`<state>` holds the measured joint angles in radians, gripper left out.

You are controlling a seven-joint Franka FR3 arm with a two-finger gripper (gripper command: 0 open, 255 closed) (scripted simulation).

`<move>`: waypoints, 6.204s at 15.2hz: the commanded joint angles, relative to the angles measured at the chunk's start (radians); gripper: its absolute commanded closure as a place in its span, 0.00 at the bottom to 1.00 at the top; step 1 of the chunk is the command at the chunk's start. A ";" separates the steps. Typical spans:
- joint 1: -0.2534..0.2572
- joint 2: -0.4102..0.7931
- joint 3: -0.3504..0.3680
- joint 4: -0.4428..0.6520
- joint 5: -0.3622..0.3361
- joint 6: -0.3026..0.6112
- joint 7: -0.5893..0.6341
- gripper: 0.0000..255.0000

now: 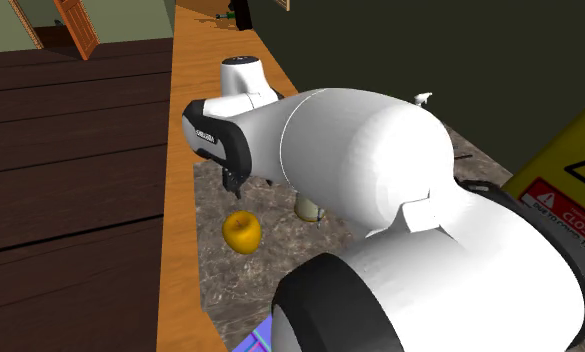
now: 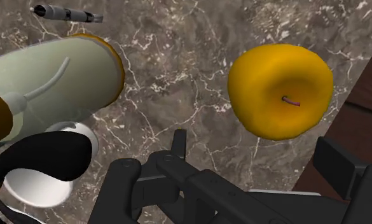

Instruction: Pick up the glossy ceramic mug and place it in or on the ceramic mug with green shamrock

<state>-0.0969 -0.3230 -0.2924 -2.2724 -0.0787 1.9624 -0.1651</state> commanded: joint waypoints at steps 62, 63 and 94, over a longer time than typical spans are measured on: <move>-0.147 0.604 -0.154 0.588 0.140 -0.032 -0.299 1.00; -0.147 0.601 -0.154 0.598 0.138 -0.044 -0.299 1.00; -0.348 0.609 -0.258 0.749 0.167 -0.182 -0.596 1.00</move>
<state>-0.4454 0.2855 -0.5503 -1.5126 0.0872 1.7681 -0.7606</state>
